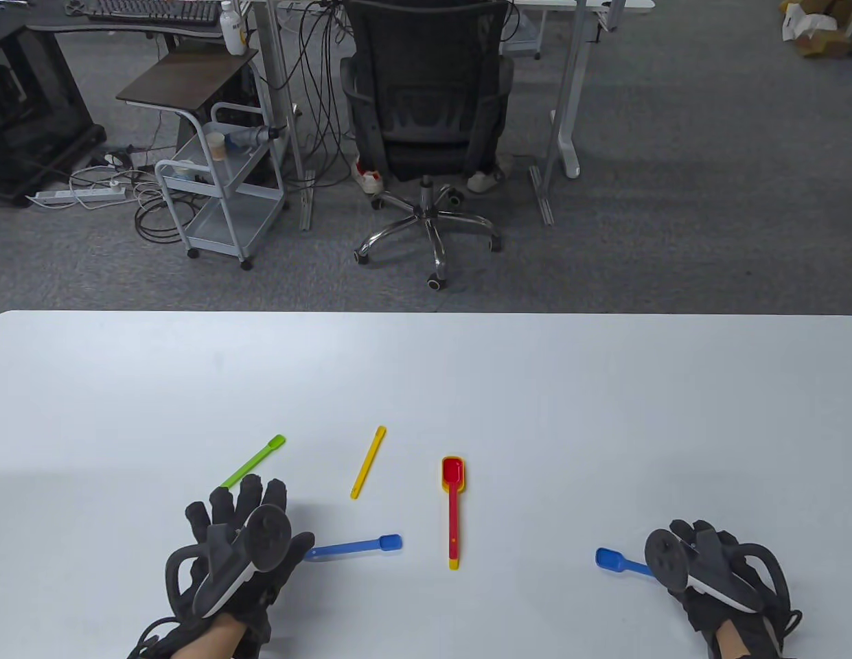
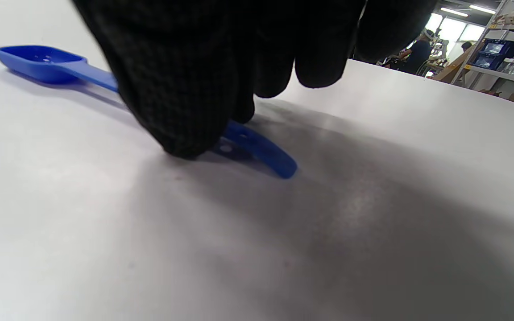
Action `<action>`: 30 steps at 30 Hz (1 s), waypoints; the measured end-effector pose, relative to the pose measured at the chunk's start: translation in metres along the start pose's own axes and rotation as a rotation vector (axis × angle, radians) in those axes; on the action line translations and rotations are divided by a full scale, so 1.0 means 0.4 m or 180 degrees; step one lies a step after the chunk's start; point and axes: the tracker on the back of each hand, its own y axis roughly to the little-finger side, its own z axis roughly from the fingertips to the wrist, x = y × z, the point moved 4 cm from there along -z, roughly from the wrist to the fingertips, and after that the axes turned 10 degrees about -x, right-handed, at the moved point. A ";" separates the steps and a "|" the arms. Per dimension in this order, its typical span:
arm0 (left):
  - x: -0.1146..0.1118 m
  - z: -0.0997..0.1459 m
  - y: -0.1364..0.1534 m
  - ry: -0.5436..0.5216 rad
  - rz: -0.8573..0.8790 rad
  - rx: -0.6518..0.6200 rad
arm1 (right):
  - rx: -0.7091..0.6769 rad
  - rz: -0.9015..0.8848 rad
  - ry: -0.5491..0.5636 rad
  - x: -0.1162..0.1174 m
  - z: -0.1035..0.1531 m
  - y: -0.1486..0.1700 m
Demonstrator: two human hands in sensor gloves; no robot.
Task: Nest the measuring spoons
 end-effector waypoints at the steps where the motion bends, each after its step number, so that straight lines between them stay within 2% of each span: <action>1: 0.000 0.000 0.000 0.0001 0.0001 0.0001 | -0.0019 0.0001 0.0047 -0.001 0.001 -0.002; 22: 0.000 0.000 0.000 0.0006 -0.0014 0.0015 | -0.0123 0.0086 0.0099 -0.005 0.003 -0.013; 30: 0.000 0.000 0.000 0.0003 -0.0013 0.0015 | -0.0168 0.0113 0.0146 -0.034 -0.002 -0.037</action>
